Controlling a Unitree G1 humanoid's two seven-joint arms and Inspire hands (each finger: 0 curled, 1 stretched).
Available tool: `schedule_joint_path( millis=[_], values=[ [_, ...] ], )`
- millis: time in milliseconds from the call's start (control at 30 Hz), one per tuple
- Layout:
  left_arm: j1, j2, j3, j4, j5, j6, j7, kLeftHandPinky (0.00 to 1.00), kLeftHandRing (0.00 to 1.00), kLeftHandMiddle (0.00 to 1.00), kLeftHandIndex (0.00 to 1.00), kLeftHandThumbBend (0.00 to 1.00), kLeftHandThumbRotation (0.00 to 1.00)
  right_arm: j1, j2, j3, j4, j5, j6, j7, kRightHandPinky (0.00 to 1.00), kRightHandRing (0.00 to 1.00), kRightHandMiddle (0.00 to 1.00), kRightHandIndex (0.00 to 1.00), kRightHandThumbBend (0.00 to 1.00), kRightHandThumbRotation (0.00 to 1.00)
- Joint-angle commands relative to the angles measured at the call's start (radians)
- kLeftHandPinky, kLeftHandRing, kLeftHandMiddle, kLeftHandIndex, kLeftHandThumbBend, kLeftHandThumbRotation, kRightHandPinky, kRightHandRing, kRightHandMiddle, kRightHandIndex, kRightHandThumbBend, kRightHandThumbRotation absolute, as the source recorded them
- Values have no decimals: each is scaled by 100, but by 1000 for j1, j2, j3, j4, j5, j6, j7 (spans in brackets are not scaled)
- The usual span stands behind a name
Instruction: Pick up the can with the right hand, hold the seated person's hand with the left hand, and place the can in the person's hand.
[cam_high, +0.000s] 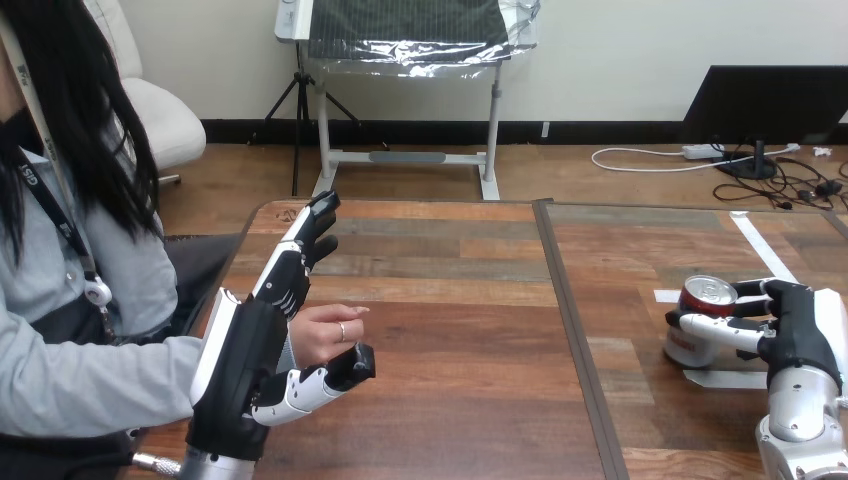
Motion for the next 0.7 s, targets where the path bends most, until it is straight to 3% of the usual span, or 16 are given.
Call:
schedule_joint_path(
  millis=[0,667],
  values=[
    [-34,-5,2,-27,-19,-17,-2,91,96,97,92,100,68,-83,-10,-12,-16,12,-37,-24,41,44,52,53,83,0],
    [-45,3,22,-9,26,-14,24,90,95,96,93,100,69,-73,0,-9,-26,12,-87,-55,45,46,53,54,81,0]
  ],
)
